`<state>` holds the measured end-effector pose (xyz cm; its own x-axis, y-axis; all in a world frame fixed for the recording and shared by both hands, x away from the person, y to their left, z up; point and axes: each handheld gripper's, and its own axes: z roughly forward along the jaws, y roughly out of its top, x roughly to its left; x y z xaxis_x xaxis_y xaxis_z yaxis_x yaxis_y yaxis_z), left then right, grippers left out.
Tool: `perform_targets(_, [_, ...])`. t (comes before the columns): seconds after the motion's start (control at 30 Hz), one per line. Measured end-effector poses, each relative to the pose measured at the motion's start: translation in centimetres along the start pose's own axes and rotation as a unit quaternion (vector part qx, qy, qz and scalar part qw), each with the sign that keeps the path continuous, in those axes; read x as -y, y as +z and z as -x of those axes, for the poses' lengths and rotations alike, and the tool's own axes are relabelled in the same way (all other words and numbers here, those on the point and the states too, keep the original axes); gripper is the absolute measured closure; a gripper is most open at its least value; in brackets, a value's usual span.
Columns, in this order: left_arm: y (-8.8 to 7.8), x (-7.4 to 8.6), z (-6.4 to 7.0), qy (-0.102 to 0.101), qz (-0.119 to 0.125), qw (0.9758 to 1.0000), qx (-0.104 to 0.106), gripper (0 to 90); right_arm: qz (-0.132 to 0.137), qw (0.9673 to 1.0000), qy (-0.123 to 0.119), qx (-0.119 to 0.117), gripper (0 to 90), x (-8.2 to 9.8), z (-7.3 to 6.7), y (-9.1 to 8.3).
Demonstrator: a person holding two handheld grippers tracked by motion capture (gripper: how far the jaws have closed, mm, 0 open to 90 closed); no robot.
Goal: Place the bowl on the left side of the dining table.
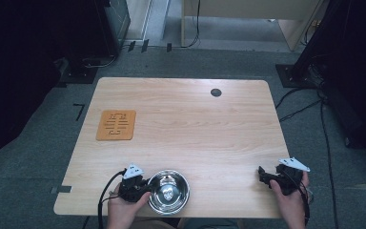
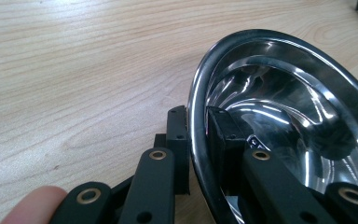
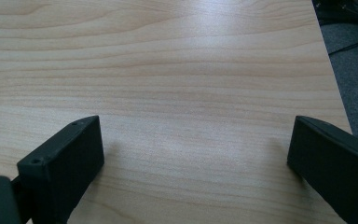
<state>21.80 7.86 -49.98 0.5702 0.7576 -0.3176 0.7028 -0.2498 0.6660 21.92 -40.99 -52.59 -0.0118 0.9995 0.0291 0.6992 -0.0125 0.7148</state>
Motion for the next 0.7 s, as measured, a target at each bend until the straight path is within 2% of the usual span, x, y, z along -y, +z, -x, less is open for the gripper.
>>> perform_targets(0.2, [-0.6, -0.2, -0.5, -0.015, 0.021, 0.9994, 0.021, 82.7, 0.0, 1.0, 0.0, 0.0, 3.1, 0.0, 0.0, 0.0])
perform_targets(0.4, [-1.0, -0.3, -0.9, -0.02, 0.027, 0.9987, 0.039, 84.3, 0.0, 1.0, 0.0, 0.0, 3.1, 0.0, 0.0, 0.0])
perform_targets(0.57, [-1.2, -0.5, -1.2, -0.019, 0.026, 0.9988, 0.036, 84.3, 0.0, 1.0, -0.001, 0.0, 3.1, 0.0, 0.0, 0.0])
perform_targets(0.7, [-1.4, -0.8, -1.4, -0.011, 0.027, 0.9989, 0.035, 84.3, 0.0, 1.0, -0.001, 0.0, 3.1, 0.0, 0.0, 0.0])
